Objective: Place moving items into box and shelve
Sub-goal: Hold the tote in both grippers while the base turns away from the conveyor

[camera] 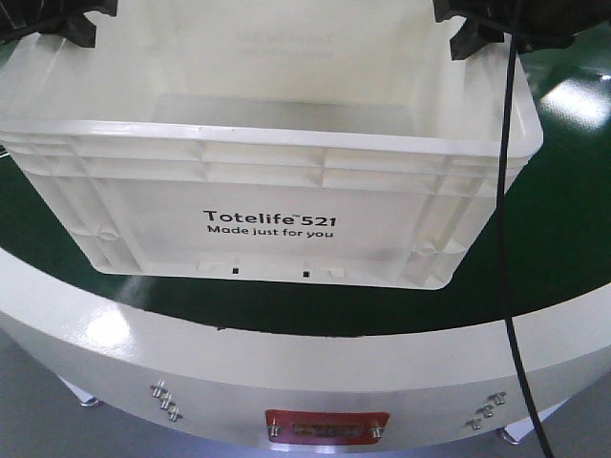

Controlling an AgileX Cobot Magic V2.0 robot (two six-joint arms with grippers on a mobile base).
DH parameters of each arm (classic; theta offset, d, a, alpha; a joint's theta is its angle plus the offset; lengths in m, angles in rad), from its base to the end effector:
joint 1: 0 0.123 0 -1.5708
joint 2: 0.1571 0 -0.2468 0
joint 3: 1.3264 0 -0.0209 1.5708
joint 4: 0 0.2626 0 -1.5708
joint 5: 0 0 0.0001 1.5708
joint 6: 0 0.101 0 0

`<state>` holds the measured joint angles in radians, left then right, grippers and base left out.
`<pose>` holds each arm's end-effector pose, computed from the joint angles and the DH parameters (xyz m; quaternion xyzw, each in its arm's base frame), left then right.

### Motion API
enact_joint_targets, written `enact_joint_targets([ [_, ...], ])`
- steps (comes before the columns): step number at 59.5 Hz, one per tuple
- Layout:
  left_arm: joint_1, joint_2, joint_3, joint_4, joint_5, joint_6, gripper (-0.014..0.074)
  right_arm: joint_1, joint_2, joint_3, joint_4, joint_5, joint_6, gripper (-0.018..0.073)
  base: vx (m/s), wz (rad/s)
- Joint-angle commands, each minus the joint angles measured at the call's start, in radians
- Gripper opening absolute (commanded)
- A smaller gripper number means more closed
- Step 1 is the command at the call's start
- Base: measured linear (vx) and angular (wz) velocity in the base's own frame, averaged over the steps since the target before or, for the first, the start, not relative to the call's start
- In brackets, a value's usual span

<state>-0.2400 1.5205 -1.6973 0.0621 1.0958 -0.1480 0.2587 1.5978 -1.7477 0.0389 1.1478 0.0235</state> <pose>0.3338 -0.0759 0.3826 0.0461 0.9309 -0.0393 0.3602 0.3446 0.0949 0.3679 -0.1092 0.9395 0.0647 0.3181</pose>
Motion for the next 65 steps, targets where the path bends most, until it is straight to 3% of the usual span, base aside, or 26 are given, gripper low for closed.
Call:
enact_joint_targets([
  [1,-0.005,-0.055,-0.048,-0.037,-0.142,0.007,-0.0016,0.009,-0.06,-0.044,0.07,-0.111,-0.037,-0.0013,-0.1,0.25],
  [65,-0.005,-0.055,-0.048,-0.037,-0.142,0.007,-0.0016,0.009,-0.06,-0.044,0.07,-0.112,-0.037,-0.0013,-0.12,0.46],
])
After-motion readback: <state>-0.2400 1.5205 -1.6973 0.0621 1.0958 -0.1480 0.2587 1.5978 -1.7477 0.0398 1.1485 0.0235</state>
